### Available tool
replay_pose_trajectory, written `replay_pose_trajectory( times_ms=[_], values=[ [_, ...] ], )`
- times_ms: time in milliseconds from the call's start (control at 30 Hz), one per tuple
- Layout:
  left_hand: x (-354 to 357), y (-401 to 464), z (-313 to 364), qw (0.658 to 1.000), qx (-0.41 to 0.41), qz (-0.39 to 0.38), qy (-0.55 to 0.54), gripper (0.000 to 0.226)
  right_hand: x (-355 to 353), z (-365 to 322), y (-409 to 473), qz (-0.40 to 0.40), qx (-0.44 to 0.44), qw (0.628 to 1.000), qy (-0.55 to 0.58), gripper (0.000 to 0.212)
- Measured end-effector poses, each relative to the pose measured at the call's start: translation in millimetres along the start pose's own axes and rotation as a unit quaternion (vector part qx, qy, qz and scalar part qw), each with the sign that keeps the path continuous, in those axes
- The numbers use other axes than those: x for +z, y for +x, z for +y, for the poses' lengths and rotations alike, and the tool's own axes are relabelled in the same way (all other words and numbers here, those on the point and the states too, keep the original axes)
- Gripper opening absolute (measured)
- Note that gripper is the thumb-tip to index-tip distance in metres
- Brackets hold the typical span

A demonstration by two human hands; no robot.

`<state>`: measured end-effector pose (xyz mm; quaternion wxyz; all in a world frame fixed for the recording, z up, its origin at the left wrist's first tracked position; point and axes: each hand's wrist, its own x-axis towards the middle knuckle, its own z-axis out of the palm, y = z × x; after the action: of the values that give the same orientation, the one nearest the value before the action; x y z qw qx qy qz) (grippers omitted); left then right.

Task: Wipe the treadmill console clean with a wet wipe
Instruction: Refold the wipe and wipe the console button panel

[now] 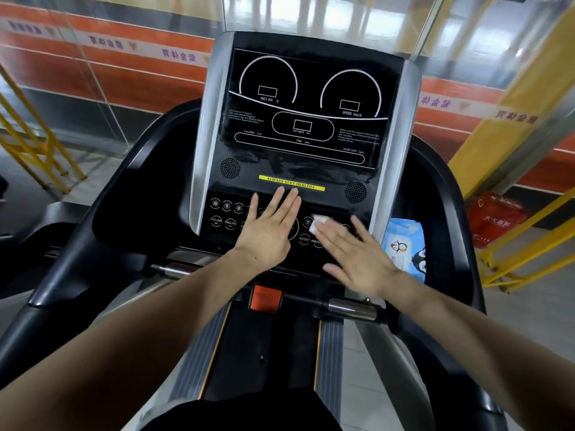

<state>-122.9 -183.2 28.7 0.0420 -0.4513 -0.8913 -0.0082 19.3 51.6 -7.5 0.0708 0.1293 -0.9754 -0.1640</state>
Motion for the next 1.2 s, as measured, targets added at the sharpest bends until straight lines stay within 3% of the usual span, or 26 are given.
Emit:
replay_pose_trajectory(
  times_ms=[167, 400, 667, 867, 1067, 1200],
  values=[
    [-2, -1, 0, 1.0, 0.005, 0.004, 0.009, 0.086, 15, -7, -19, -0.024, -0.091, 0.996, -0.006, 0.071],
    [-2, 4, 18, 0.999, 0.041, 0.004, 0.009, 0.083, -3, 20, -5, 0.006, 0.029, 1.0, 0.011, 0.071],
    [-3, 6, 21, 0.999, 0.031, -0.007, 0.002, 0.083, 15, 4, -28, -0.027, -0.067, 0.997, -0.001, 0.067],
    [-7, 9, 27, 0.999, 0.039, 0.009, -0.013, 0.076, -6, 35, -11, 0.007, 0.033, 0.999, 0.004, 0.068],
    [-5, 13, 29, 0.998, 0.05, 0.017, -0.029, 0.07, 24, -3, -47, -0.042, -0.075, 0.996, 0.01, 0.068],
    [-4, 17, 32, 0.998, 0.049, 0.02, -0.026, 0.07, 1, 34, -30, -0.003, -0.001, 1.0, 0.007, 0.067]
  ],
)
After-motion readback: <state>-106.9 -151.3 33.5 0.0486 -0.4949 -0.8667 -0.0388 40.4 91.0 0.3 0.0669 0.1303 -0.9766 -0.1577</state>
